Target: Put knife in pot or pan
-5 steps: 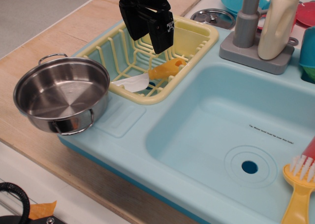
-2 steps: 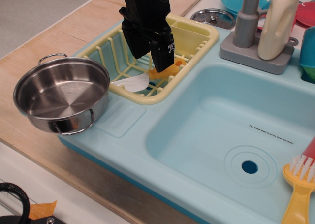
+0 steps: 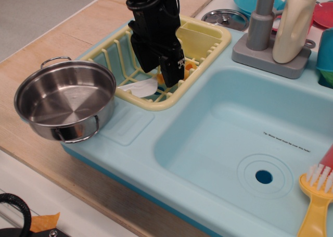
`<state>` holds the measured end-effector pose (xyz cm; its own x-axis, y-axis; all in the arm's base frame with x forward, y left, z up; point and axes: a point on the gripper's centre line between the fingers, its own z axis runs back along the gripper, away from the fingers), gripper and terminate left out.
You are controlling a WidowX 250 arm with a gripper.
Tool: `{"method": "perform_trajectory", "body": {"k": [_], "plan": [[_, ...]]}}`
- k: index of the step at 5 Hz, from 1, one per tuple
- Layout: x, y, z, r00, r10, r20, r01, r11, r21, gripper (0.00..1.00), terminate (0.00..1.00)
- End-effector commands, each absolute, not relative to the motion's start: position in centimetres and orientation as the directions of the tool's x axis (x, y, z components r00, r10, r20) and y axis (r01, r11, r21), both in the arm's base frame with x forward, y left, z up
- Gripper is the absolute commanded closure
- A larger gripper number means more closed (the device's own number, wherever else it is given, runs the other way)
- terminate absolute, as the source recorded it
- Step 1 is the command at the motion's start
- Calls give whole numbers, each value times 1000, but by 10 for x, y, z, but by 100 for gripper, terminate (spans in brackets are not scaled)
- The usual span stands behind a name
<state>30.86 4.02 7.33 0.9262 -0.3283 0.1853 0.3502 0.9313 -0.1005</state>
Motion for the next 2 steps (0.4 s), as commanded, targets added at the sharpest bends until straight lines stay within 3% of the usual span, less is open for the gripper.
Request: {"method": "perform_trajectory", "body": {"k": [1,2], "plan": [[318,41,72,911,-349,221,377,921,-100,0,0],[317,40,73,907,-347,238,374,924,-79,100,0]]}}
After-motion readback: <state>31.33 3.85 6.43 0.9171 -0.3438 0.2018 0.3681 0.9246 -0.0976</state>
